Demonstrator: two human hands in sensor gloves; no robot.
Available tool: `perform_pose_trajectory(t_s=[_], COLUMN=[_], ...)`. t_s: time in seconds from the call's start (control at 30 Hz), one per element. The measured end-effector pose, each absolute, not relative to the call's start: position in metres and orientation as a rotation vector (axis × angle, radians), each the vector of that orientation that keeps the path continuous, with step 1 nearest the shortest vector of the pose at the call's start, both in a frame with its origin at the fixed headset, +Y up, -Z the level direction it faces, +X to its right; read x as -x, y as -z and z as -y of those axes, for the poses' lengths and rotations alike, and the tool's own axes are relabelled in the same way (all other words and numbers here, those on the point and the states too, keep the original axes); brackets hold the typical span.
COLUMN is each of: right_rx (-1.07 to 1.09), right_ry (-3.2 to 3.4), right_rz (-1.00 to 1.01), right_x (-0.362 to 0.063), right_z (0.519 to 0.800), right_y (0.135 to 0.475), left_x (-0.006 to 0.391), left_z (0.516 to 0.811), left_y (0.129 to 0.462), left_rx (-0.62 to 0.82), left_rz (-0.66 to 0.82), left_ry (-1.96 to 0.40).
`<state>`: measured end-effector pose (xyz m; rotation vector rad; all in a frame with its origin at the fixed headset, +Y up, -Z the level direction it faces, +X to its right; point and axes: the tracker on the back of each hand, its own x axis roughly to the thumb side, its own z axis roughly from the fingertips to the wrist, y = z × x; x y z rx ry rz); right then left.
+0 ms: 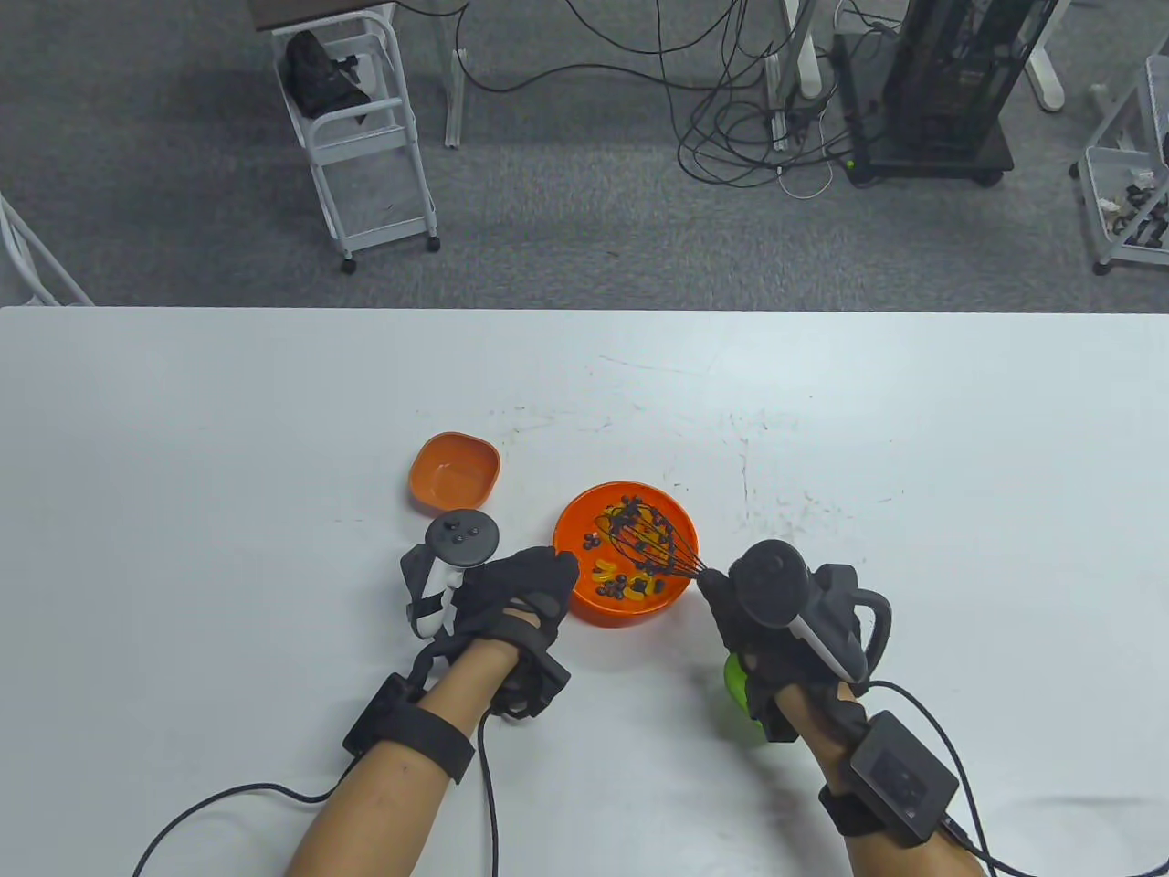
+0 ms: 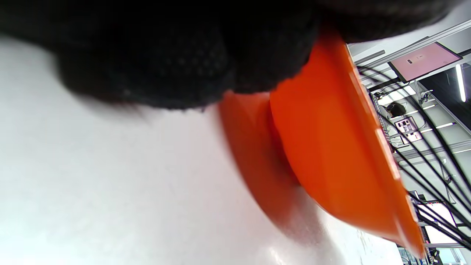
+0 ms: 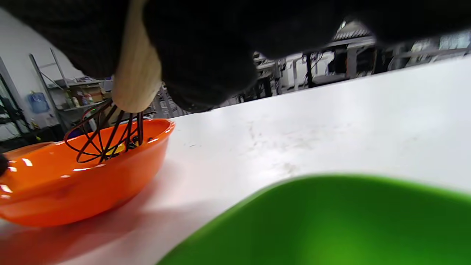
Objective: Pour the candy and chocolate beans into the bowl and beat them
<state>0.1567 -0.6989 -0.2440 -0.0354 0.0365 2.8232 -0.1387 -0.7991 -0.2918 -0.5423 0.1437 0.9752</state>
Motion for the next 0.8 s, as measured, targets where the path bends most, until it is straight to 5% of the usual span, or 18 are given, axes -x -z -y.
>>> perform_pose_trajectory(t_s=[0.3,0.5,0.8], right_rx=[-0.094,-0.053,0.075], right_ry=[-2.782,-2.911,-2.945], right_rz=[-0.237,-0.172,-0.043], right_x=[-0.151,-0.159,-0.166], right_z=[0.689,0.668,0.674], right_y=[0.237,0.23,0.234], left_x=[0.139,0.139,0.139], left_z=[0.799,0.799,0.799], left_y=[0.291,0.291,0.291], left_rx=[0.533,0.53,0.53], left_rz=[-0.166,-0.16,-0.16], left_ry=[-0.979,-0.974,-0.974])
